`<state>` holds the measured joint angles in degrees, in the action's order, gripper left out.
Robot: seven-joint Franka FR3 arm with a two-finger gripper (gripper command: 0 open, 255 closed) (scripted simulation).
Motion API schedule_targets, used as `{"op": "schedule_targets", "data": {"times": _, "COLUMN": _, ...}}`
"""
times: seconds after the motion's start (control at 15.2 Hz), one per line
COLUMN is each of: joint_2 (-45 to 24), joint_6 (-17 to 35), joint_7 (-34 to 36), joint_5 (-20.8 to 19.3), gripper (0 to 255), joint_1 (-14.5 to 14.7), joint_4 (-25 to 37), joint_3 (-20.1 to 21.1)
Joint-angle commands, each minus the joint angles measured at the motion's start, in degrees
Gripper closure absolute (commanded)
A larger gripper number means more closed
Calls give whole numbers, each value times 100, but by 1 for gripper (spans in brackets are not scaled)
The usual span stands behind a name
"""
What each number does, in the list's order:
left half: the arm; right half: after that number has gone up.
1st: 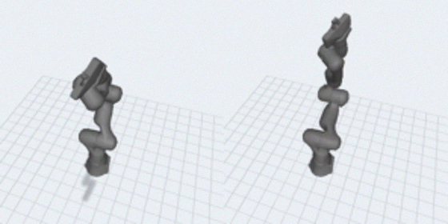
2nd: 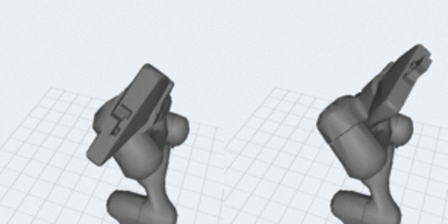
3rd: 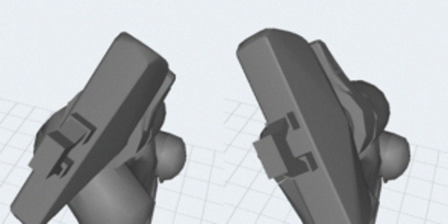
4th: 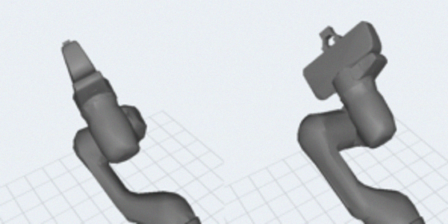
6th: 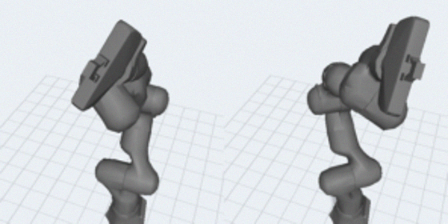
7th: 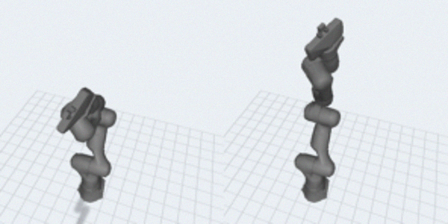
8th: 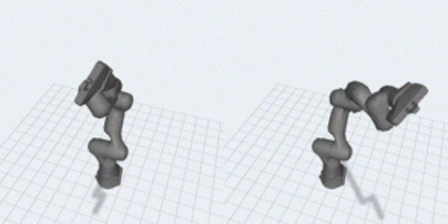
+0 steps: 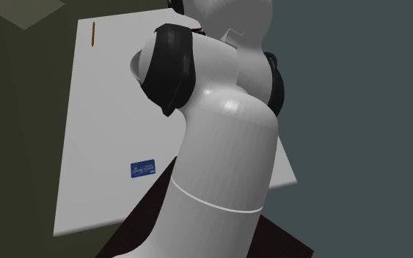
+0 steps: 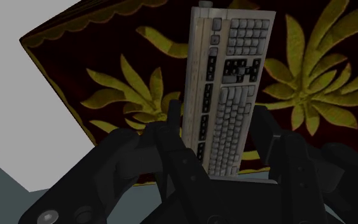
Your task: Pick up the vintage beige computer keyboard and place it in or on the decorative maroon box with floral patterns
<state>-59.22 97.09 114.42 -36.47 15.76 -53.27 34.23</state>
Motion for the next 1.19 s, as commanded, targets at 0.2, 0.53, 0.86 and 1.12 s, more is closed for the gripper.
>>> {"op": "schedule_targets", "data": {"times": 0.2, "joint_2": 2, "joint_6": 14, "joint_7": 6, "joint_5": -2, "gripper": 255, "joint_1": -4, "joint_4": -18, "joint_3": 0}}
{"op": "schedule_targets", "data": {"times": 0.53, "joint_2": 3, "joint_6": 14, "joint_7": 6, "joint_5": -2, "gripper": 0, "joint_1": -4, "joint_4": -18, "joint_3": 0}}
{"op": "schedule_targets", "data": {"times": 0.86, "joint_2": -32, "joint_6": -560, "joint_7": -158, "joint_5": 52, "gripper": 0, "joint_1": 253, "joint_4": 695, "joint_3": 0}}
{"op": "schedule_targets", "data": {"times": 1.12, "joint_2": -78, "joint_6": -740, "joint_7": -219, "joint_5": 59, "gripper": 0, "joint_1": 352, "joint_4": 963, "joint_3": -14}}
